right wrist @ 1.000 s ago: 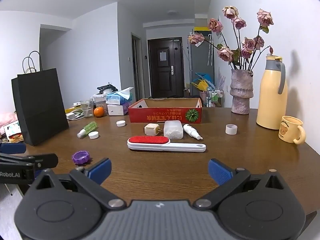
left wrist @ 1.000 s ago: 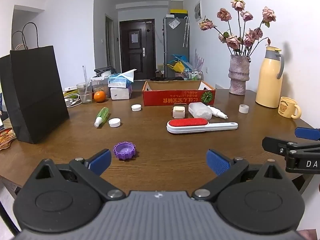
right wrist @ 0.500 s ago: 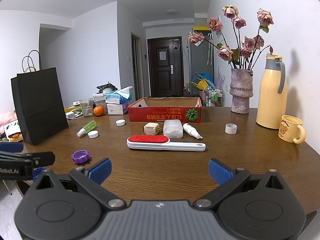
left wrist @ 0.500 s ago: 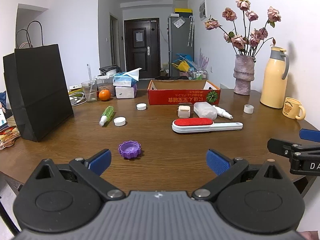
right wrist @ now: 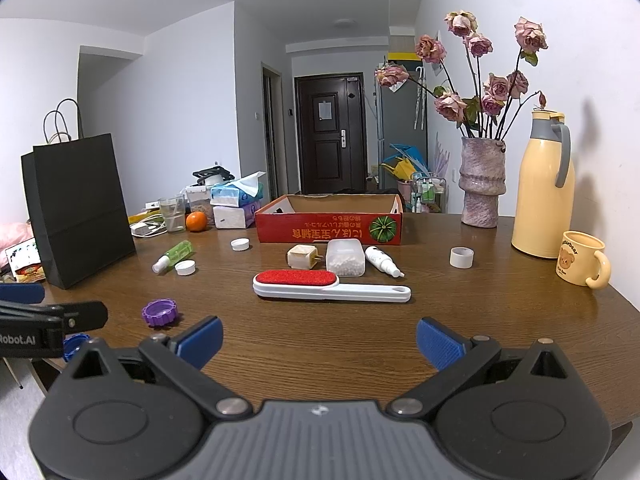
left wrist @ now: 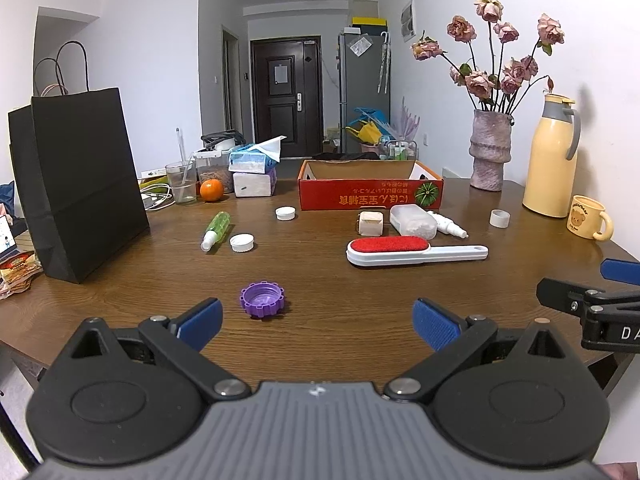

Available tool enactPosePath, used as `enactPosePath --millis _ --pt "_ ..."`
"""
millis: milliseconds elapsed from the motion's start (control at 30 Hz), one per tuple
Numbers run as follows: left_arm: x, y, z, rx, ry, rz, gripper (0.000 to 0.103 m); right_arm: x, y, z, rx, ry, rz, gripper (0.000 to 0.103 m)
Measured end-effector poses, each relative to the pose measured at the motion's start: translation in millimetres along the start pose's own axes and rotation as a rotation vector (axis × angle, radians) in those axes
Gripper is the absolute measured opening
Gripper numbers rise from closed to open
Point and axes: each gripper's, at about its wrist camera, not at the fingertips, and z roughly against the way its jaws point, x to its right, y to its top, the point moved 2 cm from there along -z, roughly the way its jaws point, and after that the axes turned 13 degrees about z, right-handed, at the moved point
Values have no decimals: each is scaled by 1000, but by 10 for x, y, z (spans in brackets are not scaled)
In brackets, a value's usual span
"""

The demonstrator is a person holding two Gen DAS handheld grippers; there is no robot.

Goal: Organize rigid objects

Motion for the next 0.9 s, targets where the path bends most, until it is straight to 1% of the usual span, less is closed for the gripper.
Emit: enactPosePath --millis 900 --pt "-6 -15 -8 -3 3 1 103 -2 -6 -7 -5 -1 2 103"
